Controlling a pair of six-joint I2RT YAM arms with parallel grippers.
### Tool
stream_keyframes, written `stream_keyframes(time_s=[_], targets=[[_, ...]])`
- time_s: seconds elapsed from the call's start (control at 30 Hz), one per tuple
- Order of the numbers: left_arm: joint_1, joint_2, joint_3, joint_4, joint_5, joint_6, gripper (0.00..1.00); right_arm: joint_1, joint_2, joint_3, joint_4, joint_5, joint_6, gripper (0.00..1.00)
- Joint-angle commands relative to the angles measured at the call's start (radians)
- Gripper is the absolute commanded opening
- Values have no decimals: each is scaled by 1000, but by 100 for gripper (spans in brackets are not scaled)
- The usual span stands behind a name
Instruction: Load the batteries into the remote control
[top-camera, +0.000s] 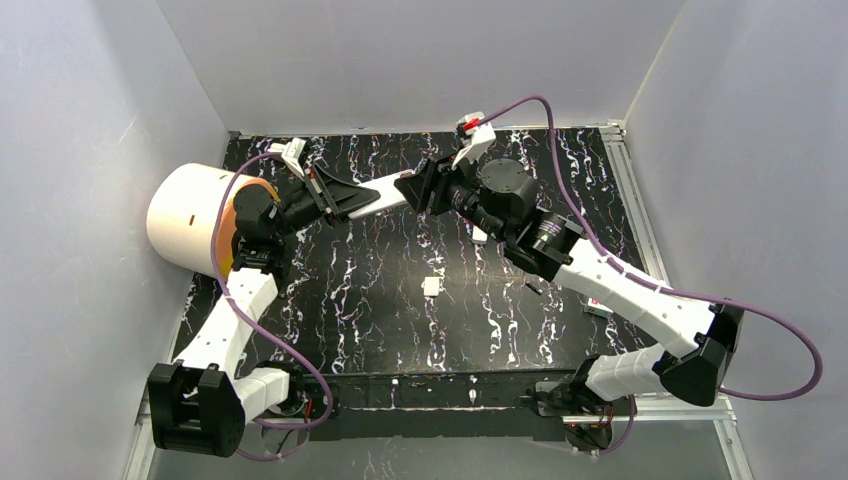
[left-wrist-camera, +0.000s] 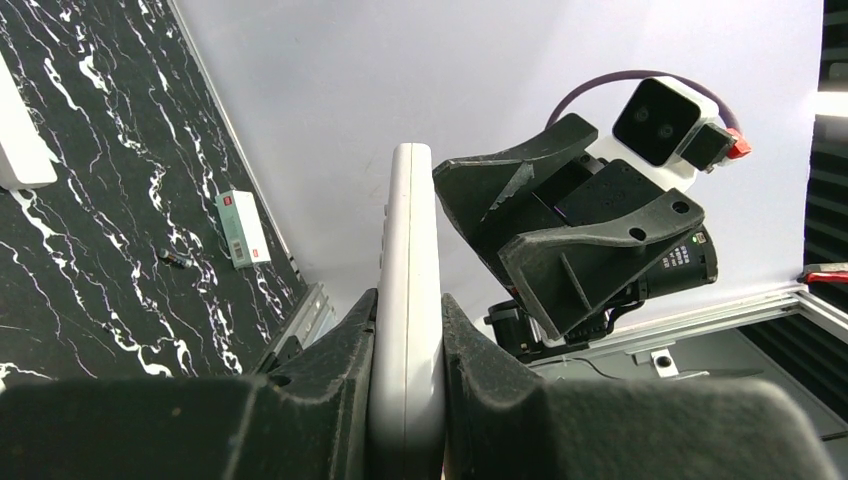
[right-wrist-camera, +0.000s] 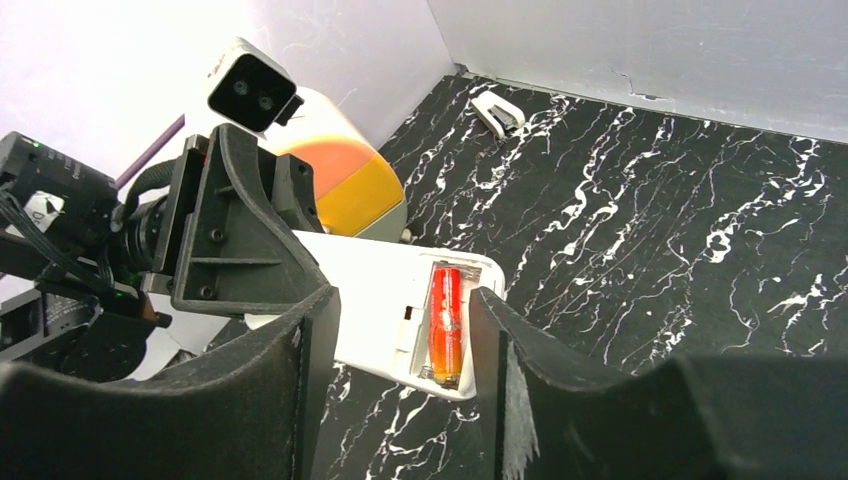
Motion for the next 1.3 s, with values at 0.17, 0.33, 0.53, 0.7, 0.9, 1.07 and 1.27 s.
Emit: stream_keyframes(time_s=[0.17, 0.33, 0.53, 0.7, 0.9, 1.07, 1.27], targets=[[-2, -39, -10, 45, 2, 44, 0, -6, -41, 24, 56, -23, 41, 47], [-2, -38, -13, 45, 11, 105, 0, -5, -21, 55, -69, -25, -43, 32], [-3, -31, -23, -2, 27, 241, 0, -5, -12, 52, -167, 28, -109, 31], [-2, -24, -19, -46, 54, 299, 0, -5, 42, 84, -236, 24, -166, 33], [-3, -28, -6, -183, 39, 382, 0, -6, 92, 76, -226, -7, -180, 33], [-14, -36, 58, -603, -121, 641, 0, -7, 124, 41, -224, 66, -139, 38], [-71, 24, 88, -945, -317, 835, 0, -40, 106, -117, -188, 65, 73, 43]])
